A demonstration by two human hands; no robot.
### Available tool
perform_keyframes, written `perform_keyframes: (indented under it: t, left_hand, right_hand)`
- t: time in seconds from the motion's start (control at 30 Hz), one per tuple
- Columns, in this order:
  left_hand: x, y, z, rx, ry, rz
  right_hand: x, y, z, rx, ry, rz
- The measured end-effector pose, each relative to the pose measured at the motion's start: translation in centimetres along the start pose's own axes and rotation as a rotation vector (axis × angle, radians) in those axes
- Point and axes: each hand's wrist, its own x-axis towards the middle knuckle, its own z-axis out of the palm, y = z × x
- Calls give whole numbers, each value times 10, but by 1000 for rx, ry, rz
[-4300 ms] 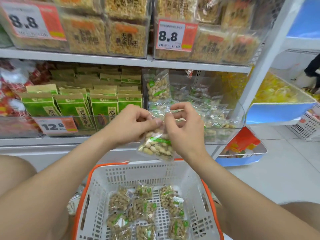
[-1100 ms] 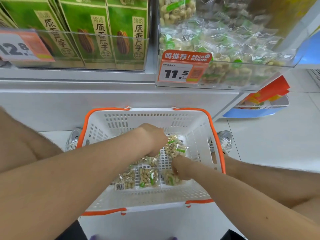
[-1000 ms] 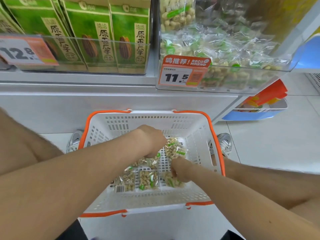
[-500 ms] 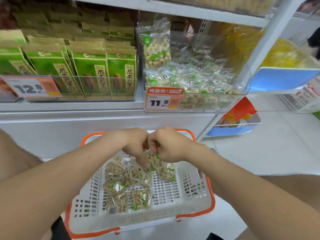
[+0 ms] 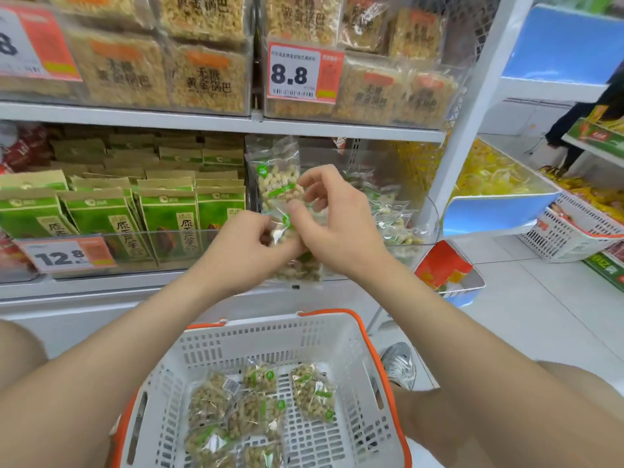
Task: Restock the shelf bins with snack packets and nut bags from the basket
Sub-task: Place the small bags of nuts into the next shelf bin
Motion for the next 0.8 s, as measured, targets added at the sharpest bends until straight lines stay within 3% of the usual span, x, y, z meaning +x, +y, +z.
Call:
perform_keyframes:
  t: [0.2, 0.47, 0.6, 0.8]
  left_hand:
    - [31, 8, 11, 15, 243, -45]
    - [57, 11, 23, 5, 323, -57]
    - [69, 14, 20, 216, 376, -61]
    - [86, 0, 17, 631, 347, 123]
  right_hand:
    - [37, 7, -1, 84, -16, 337]
    - [64, 30, 10, 168, -96, 479]
    - [81, 41, 0, 281, -158, 687]
    - [98, 78, -13, 291, 4, 845]
